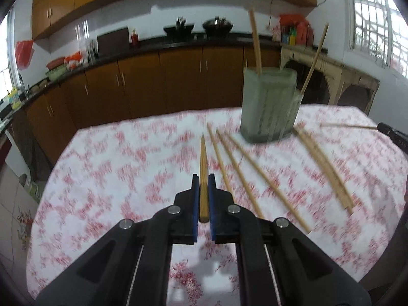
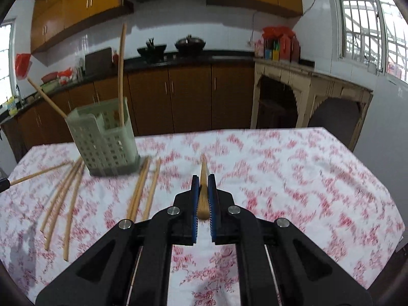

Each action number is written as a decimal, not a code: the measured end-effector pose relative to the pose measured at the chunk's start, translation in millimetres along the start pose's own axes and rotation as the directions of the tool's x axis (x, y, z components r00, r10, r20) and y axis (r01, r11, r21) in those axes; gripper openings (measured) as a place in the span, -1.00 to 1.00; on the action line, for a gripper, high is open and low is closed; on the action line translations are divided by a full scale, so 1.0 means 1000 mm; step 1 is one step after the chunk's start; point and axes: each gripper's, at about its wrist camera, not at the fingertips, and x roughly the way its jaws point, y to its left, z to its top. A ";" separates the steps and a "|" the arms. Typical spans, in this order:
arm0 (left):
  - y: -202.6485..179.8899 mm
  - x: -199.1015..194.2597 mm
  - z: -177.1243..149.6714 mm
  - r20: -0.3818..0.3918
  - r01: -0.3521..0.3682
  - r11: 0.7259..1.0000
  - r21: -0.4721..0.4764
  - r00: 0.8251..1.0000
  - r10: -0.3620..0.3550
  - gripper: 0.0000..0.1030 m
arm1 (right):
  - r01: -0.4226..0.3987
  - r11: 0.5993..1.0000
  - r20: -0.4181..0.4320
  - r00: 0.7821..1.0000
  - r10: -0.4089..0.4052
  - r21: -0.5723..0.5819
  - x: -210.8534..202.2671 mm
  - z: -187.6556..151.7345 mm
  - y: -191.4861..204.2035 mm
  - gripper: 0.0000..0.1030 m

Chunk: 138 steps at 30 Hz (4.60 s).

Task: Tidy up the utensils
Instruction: 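Raise the left tool's chopstick above the holder while the right tool carries its chopstick there, then open the left tool over the holder while the right tool releases its chopstick into it, then close the right tool on a chopstick while the left tool grasps another chopstick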

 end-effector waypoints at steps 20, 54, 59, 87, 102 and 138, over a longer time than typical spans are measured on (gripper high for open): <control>0.001 -0.055 0.056 0.180 0.031 0.998 -0.047 0.983 -0.022 -0.85 | -0.098 0.995 0.136 0.986 0.093 0.027 -0.038 0.046 0.007 -0.85; -0.071 -0.114 0.194 0.386 0.155 0.988 0.003 0.911 -0.144 -0.85 | -0.312 0.950 0.277 0.911 0.307 -0.026 -0.072 0.153 0.074 -0.85; -0.080 -0.100 0.221 0.425 0.118 0.993 -0.015 0.900 -0.100 -0.85 | -0.300 0.954 0.299 0.909 0.291 -0.018 -0.057 0.170 0.080 -0.85; -0.064 -0.001 0.209 0.270 0.102 0.992 -0.074 0.960 -0.078 -0.84 | -0.287 0.958 0.135 0.949 0.286 -0.007 0.021 0.153 0.100 -0.85; -0.041 -0.053 0.201 0.318 0.057 0.989 -0.136 0.948 -0.010 -0.52 | -0.268 0.963 0.201 0.943 0.264 -0.009 -0.025 0.160 0.086 -0.83; 0.006 0.051 -0.040 -0.125 -0.017 0.978 -0.206 0.992 -0.009 -0.21 | -0.163 0.987 -0.344 0.926 0.157 0.013 0.080 -0.070 0.061 -0.64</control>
